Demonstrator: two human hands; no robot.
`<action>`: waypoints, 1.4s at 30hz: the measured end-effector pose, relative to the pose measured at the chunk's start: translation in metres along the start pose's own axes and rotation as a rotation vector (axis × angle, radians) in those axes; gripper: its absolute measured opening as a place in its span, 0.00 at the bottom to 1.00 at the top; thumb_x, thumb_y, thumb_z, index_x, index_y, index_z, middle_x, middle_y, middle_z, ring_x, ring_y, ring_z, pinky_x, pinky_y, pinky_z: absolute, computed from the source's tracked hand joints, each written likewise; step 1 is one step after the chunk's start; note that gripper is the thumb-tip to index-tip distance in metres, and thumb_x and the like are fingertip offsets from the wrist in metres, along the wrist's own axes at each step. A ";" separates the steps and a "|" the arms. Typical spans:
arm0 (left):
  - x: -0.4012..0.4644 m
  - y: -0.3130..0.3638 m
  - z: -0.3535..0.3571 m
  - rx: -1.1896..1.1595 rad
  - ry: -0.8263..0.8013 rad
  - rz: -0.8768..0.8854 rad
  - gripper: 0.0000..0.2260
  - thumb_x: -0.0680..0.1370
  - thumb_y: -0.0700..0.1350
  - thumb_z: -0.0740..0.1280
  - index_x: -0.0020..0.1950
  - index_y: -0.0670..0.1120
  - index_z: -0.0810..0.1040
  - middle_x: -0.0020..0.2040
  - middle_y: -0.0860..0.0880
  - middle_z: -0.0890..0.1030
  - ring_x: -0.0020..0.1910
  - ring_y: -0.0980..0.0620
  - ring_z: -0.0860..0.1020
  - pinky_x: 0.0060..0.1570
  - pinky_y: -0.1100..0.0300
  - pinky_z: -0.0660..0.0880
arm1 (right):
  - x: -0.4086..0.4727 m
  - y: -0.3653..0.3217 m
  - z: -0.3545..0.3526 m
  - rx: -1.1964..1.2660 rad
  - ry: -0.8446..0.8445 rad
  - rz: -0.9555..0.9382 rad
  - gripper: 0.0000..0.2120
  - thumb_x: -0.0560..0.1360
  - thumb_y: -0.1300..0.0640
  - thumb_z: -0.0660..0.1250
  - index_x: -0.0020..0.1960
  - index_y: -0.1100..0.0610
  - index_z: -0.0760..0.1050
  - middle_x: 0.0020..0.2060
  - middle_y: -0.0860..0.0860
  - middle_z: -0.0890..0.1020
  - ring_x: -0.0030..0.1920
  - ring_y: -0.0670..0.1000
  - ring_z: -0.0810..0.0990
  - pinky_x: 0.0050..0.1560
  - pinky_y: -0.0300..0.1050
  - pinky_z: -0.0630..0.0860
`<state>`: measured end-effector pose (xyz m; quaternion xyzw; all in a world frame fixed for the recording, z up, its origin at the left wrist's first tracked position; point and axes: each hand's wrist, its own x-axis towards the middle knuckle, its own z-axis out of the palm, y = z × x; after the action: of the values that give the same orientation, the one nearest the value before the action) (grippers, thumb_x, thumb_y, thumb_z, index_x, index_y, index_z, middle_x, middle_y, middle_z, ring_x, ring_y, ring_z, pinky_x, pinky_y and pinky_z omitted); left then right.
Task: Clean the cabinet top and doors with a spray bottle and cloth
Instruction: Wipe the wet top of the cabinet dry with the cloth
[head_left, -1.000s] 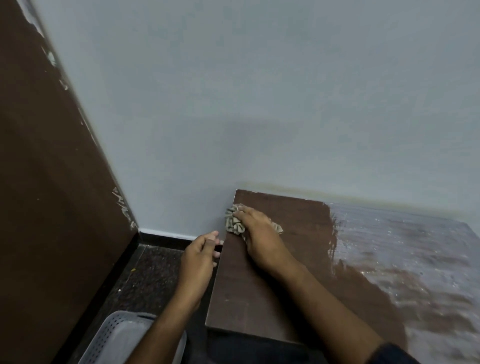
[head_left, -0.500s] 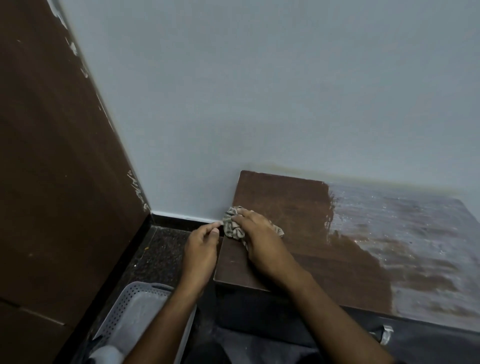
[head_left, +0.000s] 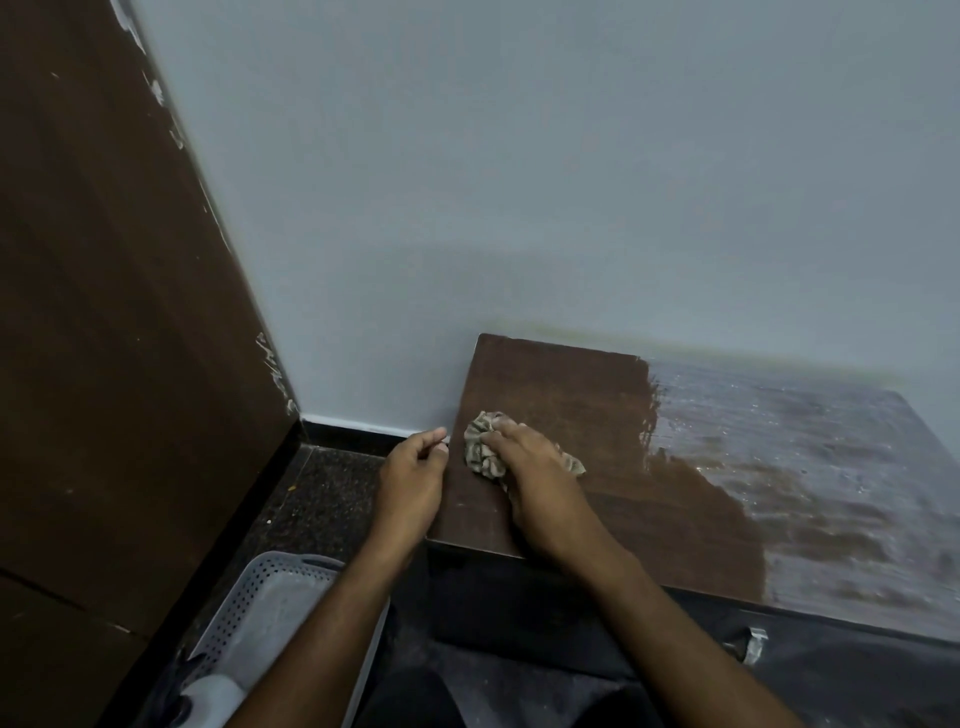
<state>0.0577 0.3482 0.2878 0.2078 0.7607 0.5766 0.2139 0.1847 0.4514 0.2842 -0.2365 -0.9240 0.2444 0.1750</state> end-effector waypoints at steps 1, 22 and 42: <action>0.002 -0.001 0.000 0.002 0.002 0.006 0.13 0.80 0.41 0.63 0.63 0.44 0.79 0.59 0.50 0.81 0.59 0.54 0.78 0.63 0.55 0.73 | -0.011 -0.005 0.003 0.009 -0.025 -0.035 0.26 0.79 0.64 0.63 0.76 0.52 0.66 0.77 0.51 0.65 0.78 0.52 0.59 0.77 0.53 0.57; 0.109 0.034 0.042 0.160 -0.113 0.027 0.15 0.80 0.44 0.62 0.65 0.45 0.79 0.63 0.50 0.80 0.62 0.51 0.77 0.64 0.56 0.72 | 0.125 0.069 -0.026 -0.101 -0.039 0.008 0.23 0.77 0.63 0.65 0.71 0.53 0.72 0.73 0.52 0.71 0.72 0.54 0.68 0.73 0.44 0.61; 0.135 0.041 0.054 0.040 -0.022 0.029 0.12 0.79 0.45 0.62 0.58 0.48 0.82 0.57 0.51 0.83 0.56 0.53 0.79 0.61 0.55 0.75 | 0.160 0.051 -0.003 -0.084 -0.066 0.042 0.26 0.77 0.60 0.57 0.76 0.56 0.65 0.76 0.58 0.64 0.75 0.61 0.61 0.76 0.50 0.54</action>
<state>-0.0200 0.4771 0.3028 0.2292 0.7665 0.5621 0.2098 0.0718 0.5749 0.2924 -0.2545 -0.9336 0.2169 0.1292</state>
